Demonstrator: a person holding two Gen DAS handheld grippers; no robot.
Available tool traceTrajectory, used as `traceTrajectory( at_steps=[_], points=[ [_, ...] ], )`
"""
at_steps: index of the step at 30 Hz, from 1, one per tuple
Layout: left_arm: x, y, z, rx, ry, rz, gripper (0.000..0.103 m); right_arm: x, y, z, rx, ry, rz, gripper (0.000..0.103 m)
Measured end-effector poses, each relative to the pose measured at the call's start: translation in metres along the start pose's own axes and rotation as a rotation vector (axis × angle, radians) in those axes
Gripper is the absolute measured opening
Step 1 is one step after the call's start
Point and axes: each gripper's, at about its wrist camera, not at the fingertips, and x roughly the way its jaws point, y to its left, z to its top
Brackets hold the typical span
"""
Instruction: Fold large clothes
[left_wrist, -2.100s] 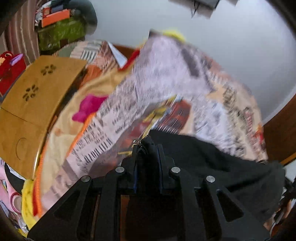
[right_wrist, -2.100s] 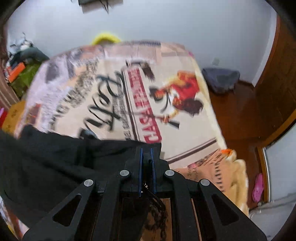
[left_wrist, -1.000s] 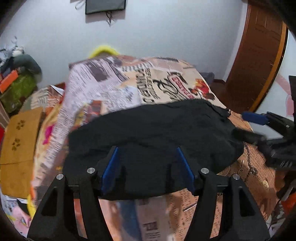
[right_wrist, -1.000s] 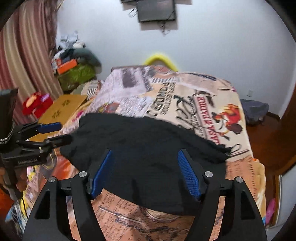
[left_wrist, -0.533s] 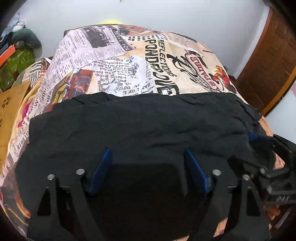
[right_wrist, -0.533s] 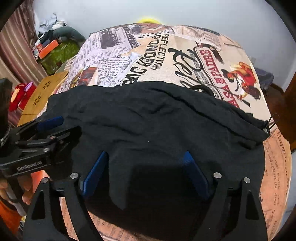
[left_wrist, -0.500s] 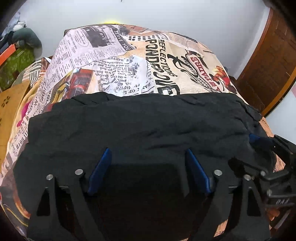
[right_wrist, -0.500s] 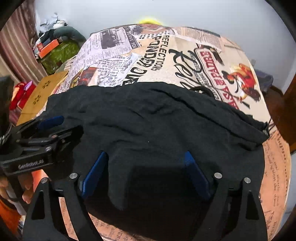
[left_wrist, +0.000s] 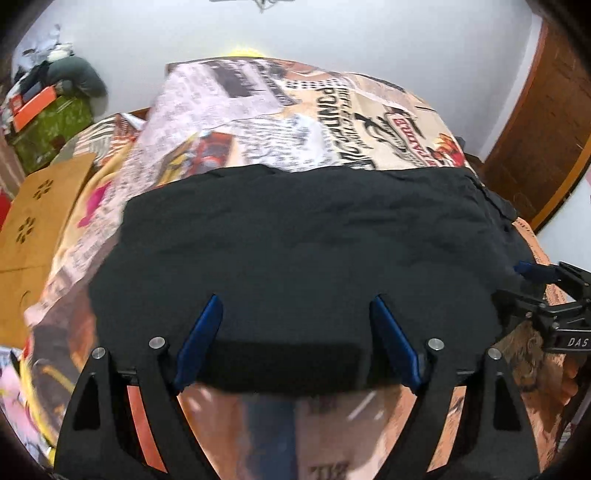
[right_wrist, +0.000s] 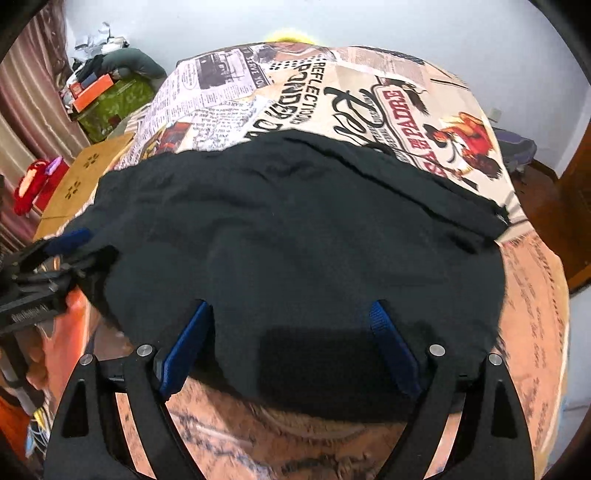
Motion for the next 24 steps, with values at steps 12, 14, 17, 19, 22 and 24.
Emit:
traceTrajectory(
  at_steps=[12,14,17,19,22,24],
  points=[
    [-0.033,0.081,-0.044,-0.417,0.02,-0.151,0.083,-0.041,0.008,-0.007,-0.02,-0.065,-0.033,0.086],
    [-0.028,0.091,-0.054,-0.52,0.022,-0.243,0.083,-0.042,0.011,-0.003,-0.023,-0.086,-0.036,0.086],
    [-0.012,0.099,-0.062,-0.632,0.035,-0.349,0.072,-0.038,0.016,0.004,-0.031,-0.104,-0.051,0.086],
    [-0.007,0.1,-0.063,-0.661,0.025,-0.373,0.07,-0.032,0.017,0.008,-0.02,-0.094,-0.038,0.086],
    [0.001,0.102,-0.058,-0.687,0.002,-0.378,0.07,-0.021,0.015,0.011,0.007,-0.082,-0.015,0.086],
    [0.009,0.107,-0.055,-0.726,-0.004,-0.382,0.07,-0.01,0.014,0.012,0.013,-0.063,-0.022,0.086]
  ],
)
